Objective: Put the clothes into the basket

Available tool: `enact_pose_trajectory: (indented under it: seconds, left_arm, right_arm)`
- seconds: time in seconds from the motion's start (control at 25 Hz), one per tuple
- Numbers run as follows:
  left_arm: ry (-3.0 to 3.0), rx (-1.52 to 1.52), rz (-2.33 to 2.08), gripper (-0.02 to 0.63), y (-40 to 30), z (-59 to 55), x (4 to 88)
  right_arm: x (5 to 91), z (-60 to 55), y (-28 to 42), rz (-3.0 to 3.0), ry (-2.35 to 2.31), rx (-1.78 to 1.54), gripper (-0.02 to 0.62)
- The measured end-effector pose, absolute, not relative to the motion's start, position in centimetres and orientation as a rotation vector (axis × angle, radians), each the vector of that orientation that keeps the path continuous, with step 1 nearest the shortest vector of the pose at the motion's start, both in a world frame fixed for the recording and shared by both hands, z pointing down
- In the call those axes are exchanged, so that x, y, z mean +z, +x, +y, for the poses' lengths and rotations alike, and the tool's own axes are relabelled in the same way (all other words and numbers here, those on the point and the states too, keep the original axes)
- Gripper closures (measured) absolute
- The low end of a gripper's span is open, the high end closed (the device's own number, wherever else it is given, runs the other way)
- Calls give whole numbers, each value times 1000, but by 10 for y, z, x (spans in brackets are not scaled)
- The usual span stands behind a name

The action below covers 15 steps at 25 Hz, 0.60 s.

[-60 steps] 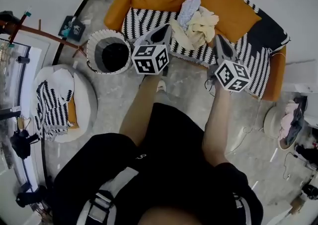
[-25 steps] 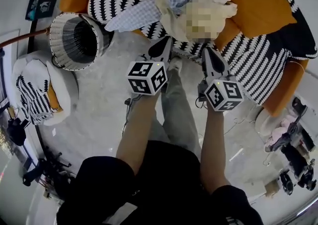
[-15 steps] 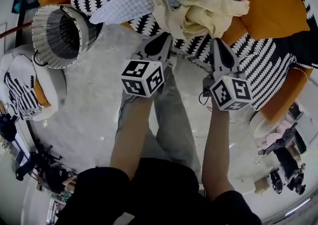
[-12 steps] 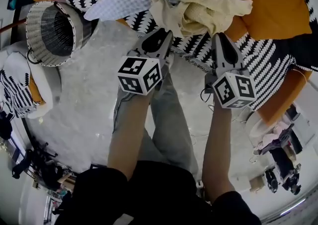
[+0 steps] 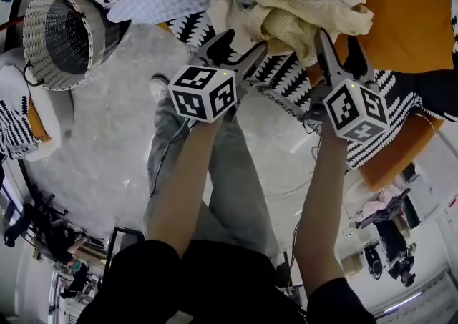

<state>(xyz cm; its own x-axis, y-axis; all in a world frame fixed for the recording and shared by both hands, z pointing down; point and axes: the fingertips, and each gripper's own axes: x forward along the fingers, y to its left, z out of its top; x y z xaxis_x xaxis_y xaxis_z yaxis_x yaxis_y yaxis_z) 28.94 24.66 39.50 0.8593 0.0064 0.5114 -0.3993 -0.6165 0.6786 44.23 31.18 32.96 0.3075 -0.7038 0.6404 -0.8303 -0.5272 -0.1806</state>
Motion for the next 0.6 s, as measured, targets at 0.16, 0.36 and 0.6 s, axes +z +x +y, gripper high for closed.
enact_pose_trajectory:
  seconds: [0.16,0.36,0.6]
  left_arm:
    - [2097,595,-314,280,301,241,419]
    - [2050,675,-326,275,317,241,453]
    - [1988,686,-298,276,337,244,485]
  right_arm:
    - [344,296,464,-1409,2357,1014,288]
    - [371,273,473,-1410,2237,1027,284]
    - [404,259,467,-1416,2110,1049,285]
